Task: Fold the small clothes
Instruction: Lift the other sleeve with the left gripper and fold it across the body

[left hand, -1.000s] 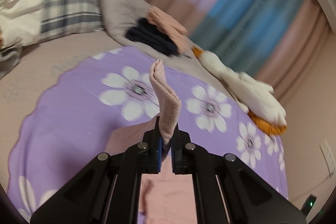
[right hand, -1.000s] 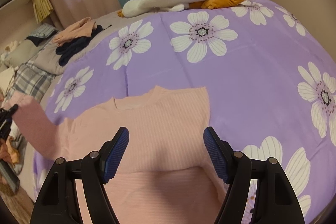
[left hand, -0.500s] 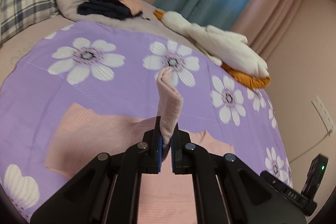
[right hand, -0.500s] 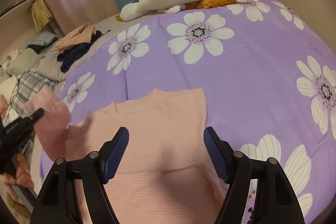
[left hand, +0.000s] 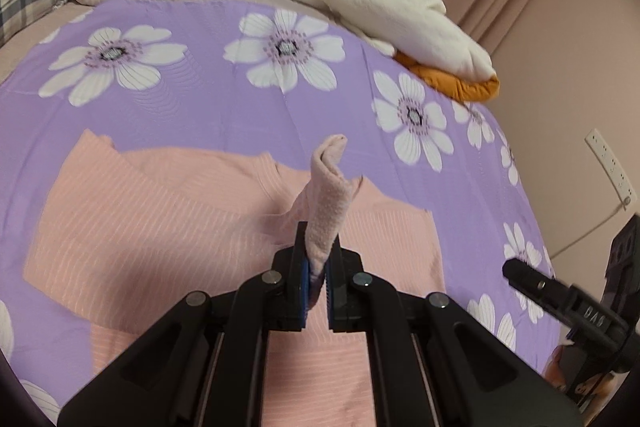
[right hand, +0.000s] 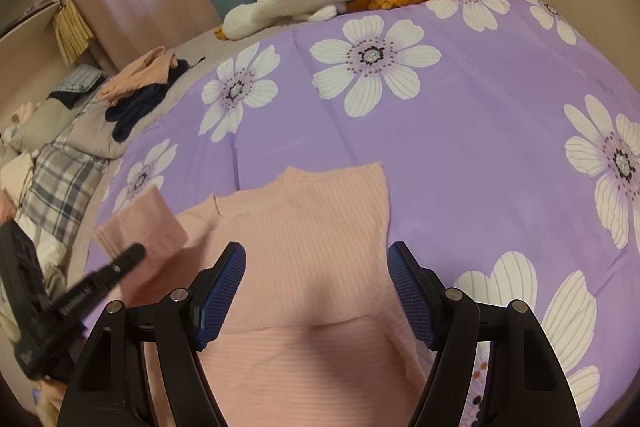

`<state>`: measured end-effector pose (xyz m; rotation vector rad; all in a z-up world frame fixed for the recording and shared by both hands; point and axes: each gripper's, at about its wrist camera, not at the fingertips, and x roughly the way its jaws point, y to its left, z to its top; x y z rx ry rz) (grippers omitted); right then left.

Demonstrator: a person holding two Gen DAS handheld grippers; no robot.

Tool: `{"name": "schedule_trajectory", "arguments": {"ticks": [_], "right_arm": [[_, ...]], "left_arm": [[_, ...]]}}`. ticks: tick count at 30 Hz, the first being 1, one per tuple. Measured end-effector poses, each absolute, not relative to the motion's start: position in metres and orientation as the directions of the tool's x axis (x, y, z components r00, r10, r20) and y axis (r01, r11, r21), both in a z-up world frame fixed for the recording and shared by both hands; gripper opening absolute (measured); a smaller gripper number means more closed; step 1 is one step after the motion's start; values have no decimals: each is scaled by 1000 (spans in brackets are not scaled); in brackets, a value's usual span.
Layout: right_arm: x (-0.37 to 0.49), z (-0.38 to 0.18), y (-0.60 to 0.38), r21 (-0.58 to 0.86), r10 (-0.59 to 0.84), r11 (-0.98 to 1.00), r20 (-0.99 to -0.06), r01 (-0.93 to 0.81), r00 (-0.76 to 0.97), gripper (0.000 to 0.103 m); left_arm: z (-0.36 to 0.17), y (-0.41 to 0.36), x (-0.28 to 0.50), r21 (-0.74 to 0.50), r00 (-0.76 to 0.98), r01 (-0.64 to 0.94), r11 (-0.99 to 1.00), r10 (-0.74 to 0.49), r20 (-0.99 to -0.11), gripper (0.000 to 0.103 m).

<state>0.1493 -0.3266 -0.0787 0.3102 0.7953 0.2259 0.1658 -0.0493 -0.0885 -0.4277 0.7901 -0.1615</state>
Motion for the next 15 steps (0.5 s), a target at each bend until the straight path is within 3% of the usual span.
{"name": "schedule_trajectory", "arguments": {"ticks": [15], "right_arm": [[154, -84, -331, 387, 338, 919, -672, -77, 658, 73]], "left_arm": [[-145, -77, 167, -413, 585, -32, 910, -318, -746, 5]]}}
